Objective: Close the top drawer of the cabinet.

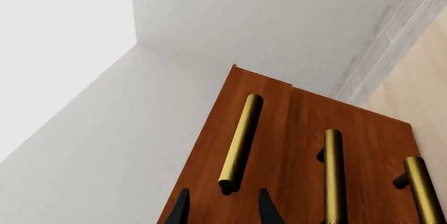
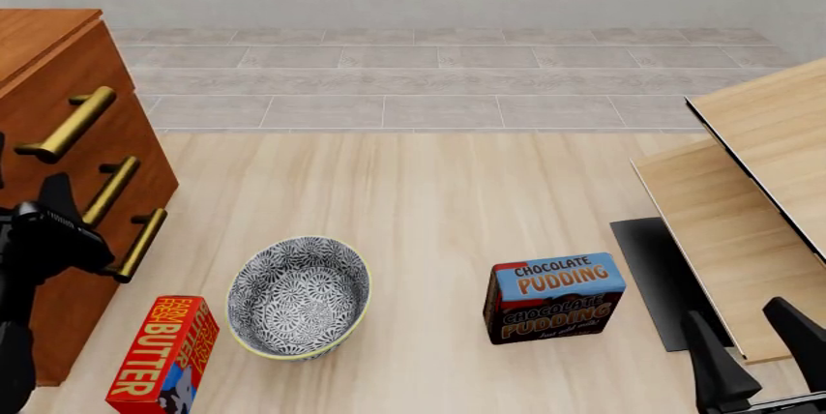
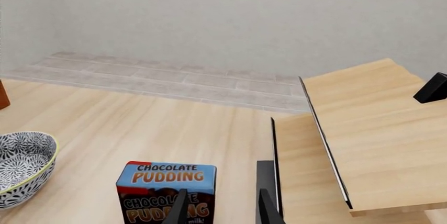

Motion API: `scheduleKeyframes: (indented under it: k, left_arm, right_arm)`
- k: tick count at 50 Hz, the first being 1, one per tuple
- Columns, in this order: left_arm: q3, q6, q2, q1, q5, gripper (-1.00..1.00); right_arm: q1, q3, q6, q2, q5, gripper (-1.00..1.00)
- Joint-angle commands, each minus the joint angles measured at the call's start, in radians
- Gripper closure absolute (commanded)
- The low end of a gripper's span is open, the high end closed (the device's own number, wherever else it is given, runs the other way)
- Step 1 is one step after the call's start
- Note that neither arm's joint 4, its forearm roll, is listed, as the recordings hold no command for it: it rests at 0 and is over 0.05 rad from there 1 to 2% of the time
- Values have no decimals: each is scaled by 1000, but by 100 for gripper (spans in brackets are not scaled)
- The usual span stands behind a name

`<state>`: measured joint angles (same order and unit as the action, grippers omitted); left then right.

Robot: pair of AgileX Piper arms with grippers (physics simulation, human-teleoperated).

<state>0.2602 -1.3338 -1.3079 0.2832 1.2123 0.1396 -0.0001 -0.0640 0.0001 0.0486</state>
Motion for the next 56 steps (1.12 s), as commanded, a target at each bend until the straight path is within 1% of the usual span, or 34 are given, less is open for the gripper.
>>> scheduleKeyframes:
  k: [1,17,51,53,54,55,56]
  left_arm:
    - [13,7,-10,47,8,-100]
    - [5,15,-17,81,8,-100]
    - [10,45,-68,163,8,-100]
    - [-1,60,-90,152,8,-100]
    - [-7,79,-105,146,8,-100]
    - [-25,121,-120,125,8,-100]
    - [-59,193,-156,66,8,-100]
  right_arm:
    - [4,0,-2,0,0,-100]
    - [19,0,0,0,7,-100]
    - [19,0,2,0,27,-100]
    - [19,0,3,0,37,-100]
    - [18,0,4,0,44,-100]
    - [18,0,4,0,50,-100]
    - [22,0,3,0,59,-100]
